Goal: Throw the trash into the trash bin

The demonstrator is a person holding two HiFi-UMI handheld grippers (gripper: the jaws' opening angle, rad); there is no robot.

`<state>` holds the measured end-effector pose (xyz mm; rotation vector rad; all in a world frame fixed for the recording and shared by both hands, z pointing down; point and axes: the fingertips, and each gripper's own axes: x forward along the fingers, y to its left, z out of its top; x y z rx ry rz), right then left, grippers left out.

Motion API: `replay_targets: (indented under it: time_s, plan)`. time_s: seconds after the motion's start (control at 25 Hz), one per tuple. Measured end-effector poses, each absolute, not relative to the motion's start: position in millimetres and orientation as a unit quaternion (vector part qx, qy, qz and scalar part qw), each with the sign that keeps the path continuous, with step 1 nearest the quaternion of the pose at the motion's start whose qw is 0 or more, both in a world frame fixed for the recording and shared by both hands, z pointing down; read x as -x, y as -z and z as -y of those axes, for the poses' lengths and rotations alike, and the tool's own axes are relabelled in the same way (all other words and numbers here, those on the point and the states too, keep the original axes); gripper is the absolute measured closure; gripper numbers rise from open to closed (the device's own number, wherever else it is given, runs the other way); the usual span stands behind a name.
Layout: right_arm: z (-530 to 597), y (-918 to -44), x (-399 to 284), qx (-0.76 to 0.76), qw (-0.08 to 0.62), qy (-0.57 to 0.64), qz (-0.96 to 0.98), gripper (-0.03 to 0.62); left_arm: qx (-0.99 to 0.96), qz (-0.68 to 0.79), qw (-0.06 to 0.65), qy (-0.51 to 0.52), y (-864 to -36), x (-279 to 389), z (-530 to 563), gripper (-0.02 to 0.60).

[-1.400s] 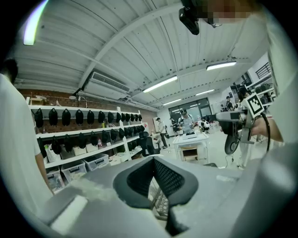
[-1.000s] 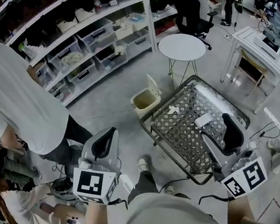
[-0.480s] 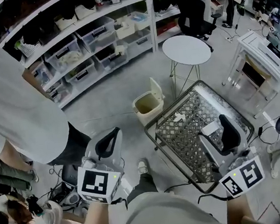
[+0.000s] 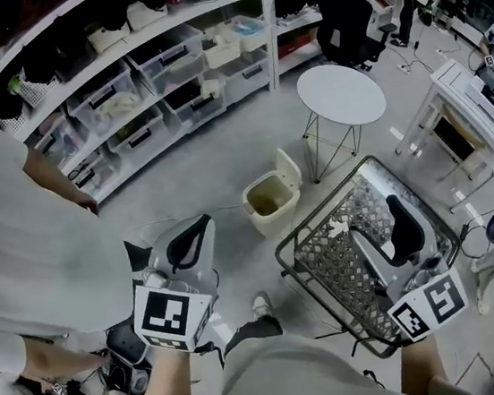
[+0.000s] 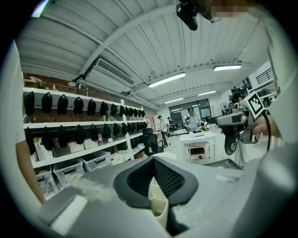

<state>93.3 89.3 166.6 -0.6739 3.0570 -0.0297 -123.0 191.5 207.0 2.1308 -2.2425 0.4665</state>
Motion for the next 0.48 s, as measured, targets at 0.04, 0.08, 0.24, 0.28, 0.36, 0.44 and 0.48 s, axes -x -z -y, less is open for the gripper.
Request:
replay_targets:
  time_s: [0.04, 0.08, 0.24, 0.28, 0.36, 0.44, 0.48]
  plan:
    - [-84.2, -166.8, -82.8, 0.221, 0.003, 0.01, -0.975, 0.269, -0.685, 0.713, 0.005, -0.148, -207.1, 133.3, -185.6, 0.58]
    - [-79.1, -167.0, -73.2, 0.227, 0.001, 0.011, -0.974, 0.269, -0.689, 0.71, 0.006, -0.144, -207.4, 142.7, -180.0, 0.58]
    - [-59.8, -163.4, -38.3, 0.251, -0.001, 0.016, -0.968, 0.269, -0.7, 0.7, 0.015, -0.14, -209.5, 181.1, -162.3, 0.58]
    - [-55.3, -162.3, -31.8, 0.256, -0.003, 0.016, -0.967, 0.269, -0.7, 0.699, 0.011, -0.146, -209.6, 189.1, -158.3, 0.58]
    - [-46.1, -161.6, -22.3, 0.264, -0.01, 0.015, -0.964, 0.269, -0.696, 0.698, -0.005, -0.168, -209.9, 201.2, -149.2, 0.58]
    - [-38.3, -163.6, -13.9, 0.269, -0.014, 0.017, -0.963, 0.27, -0.698, 0.692, -0.023, -0.183, -209.7, 209.7, -141.0, 0.58]
    - [-35.2, -165.5, -9.8, 0.271, -0.016, 0.019, -0.962, 0.27, -0.701, 0.689, -0.025, -0.184, -210.7, 213.3, -138.3, 0.58]
